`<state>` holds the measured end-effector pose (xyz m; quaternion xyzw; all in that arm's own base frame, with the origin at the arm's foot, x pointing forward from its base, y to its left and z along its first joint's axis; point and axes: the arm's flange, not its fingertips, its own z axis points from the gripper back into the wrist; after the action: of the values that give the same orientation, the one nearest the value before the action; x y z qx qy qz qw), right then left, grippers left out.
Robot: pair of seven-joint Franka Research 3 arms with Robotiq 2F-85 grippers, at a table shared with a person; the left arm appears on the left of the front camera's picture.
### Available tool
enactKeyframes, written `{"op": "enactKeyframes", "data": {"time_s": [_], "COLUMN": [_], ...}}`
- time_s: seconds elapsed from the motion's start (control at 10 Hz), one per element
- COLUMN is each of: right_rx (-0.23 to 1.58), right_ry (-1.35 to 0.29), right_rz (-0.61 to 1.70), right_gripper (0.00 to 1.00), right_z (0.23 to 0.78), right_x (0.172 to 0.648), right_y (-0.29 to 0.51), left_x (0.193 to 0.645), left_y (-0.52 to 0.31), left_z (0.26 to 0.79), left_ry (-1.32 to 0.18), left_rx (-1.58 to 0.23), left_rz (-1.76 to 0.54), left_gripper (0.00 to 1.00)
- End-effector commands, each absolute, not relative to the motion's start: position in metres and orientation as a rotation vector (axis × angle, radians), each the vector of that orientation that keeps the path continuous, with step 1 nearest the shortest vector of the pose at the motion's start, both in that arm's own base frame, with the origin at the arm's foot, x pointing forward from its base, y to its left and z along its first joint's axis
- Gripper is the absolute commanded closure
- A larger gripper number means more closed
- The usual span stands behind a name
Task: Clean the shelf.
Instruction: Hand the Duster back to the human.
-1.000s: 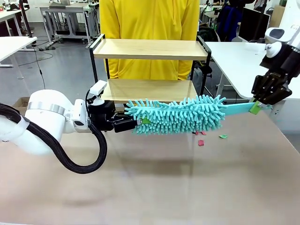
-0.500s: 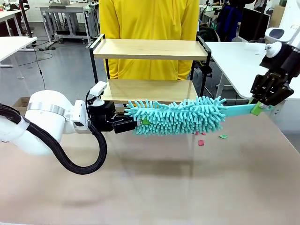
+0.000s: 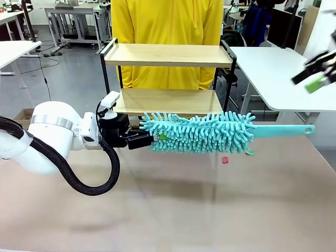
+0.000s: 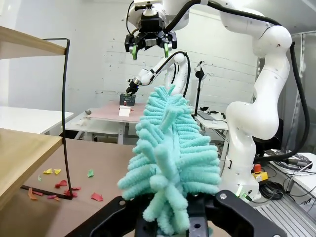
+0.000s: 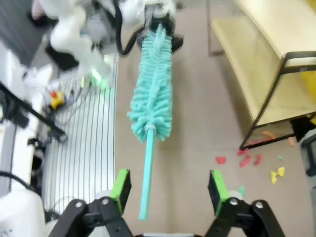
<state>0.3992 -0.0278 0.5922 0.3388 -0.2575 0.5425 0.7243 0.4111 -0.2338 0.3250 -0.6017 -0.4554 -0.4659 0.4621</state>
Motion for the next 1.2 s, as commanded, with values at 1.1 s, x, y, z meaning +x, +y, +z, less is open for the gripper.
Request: {"op": "enactKeyframes", "data": {"time_s": [1.1], "right_rx": [0.866], "right_ry": [-0.745], "right_rz": [0.956], "right_gripper": [0.0], "right_z": [0.577], "right_x": [0.394], "right_y": [-0.123], "left_x": [0.427], "left_y": [-0.176], "left_z": [0.428], "left_ry": [-1.232], "left_rx": [-1.393], "left_rz": [-1.072], "left_gripper": [0.83]}}
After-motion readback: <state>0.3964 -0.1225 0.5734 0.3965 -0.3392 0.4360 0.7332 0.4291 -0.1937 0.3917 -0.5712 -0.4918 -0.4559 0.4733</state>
